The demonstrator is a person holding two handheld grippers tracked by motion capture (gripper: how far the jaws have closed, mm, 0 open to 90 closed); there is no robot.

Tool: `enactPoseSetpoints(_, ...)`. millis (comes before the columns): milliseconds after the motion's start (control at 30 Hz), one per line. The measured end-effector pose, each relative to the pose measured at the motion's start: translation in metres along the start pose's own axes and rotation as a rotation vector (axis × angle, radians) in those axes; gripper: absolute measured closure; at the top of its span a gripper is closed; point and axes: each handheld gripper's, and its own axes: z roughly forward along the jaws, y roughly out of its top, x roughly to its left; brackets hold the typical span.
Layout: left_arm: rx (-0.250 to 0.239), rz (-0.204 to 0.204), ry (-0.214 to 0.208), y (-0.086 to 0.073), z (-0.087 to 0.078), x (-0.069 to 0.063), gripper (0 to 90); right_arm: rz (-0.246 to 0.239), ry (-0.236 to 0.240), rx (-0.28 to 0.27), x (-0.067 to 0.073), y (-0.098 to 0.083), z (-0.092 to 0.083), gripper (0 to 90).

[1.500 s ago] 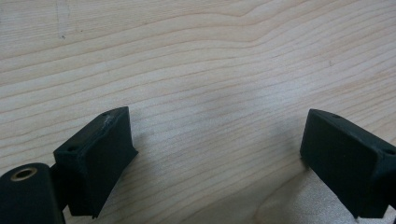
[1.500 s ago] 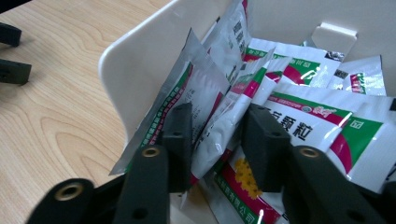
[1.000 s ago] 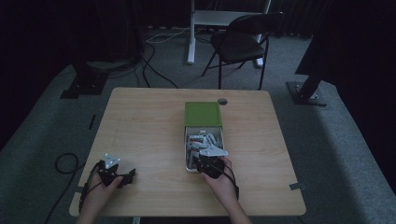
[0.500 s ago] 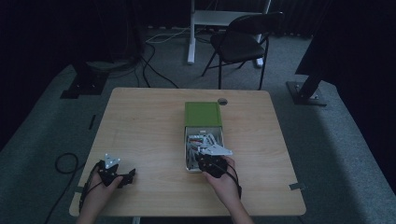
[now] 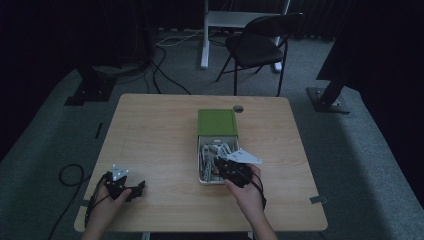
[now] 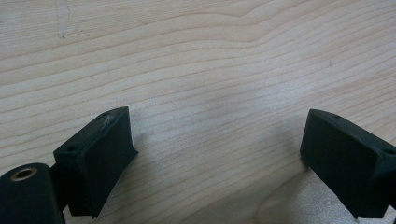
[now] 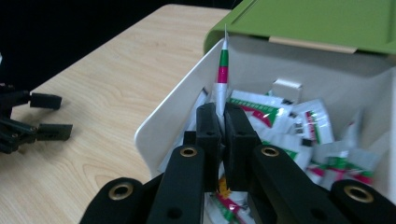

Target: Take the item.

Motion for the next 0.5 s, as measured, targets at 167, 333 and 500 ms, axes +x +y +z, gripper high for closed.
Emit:
enactPoseSetpoints(167,0.000,0.000,0.000,0.000,0.000,0.000,10.1,0.026,0.000,-0.027,-0.010,0.007,-0.012,86.5)
enactPoseSetpoints(333,0.003,0.002,0.000,0.000,0.000,0.000,10.1,0.033,-0.020,-0.059,-0.017,0.012,-0.025,86.5)
enactPoseSetpoints(500,0.003,0.002,0.000,0.000,0.000,0.000,10.1,0.050,-0.036,-0.090,-0.028,0.018,-0.038,86.5)
